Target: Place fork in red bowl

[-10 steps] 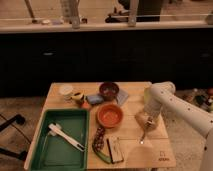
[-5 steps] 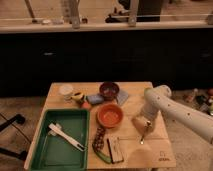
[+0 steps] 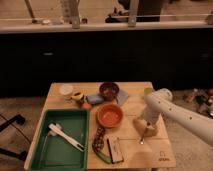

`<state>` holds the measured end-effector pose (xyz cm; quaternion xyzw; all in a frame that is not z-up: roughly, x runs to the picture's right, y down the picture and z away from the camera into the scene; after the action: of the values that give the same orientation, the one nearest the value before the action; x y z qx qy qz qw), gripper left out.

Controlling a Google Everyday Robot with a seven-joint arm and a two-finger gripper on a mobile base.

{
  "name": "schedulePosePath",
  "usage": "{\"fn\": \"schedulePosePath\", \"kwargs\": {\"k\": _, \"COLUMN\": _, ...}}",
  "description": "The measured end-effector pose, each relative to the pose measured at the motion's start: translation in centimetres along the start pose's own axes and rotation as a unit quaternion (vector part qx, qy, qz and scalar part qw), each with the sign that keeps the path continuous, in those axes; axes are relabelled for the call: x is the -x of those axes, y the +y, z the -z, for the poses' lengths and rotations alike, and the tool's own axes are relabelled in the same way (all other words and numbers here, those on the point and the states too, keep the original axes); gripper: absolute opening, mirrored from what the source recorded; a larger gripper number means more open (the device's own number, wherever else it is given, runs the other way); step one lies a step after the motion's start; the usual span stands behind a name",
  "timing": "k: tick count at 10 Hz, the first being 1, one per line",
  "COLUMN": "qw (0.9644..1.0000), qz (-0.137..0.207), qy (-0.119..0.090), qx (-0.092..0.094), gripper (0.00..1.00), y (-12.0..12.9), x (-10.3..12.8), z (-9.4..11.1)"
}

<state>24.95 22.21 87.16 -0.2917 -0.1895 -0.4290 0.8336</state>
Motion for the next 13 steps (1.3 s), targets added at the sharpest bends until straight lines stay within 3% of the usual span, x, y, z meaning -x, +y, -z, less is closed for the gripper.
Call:
{"fn": "schedulePosePath", "kwargs": {"k": 8, "qw": 1.0, "qz": -0.005, "qy": 0.0, "qx": 0.002, "gripper": 0.03, "y": 0.6, "x": -0.1, "z": 1.2}}
{"fn": "schedulePosePath", "kwargs": {"k": 11, "qw": 1.0, "qz": -0.002, "qy": -0.001, "qx": 0.001, "gripper": 0.0, "y": 0.4, "x": 0.0, "z": 1.5}}
{"fn": "schedulePosePath", "kwargs": {"k": 13, "qw": 0.9995, "qz": -0.03, "qy": -0.004, "qx": -0.001, "gripper": 0.0, "y": 0.2, "x": -0.2, "z": 1.5}}
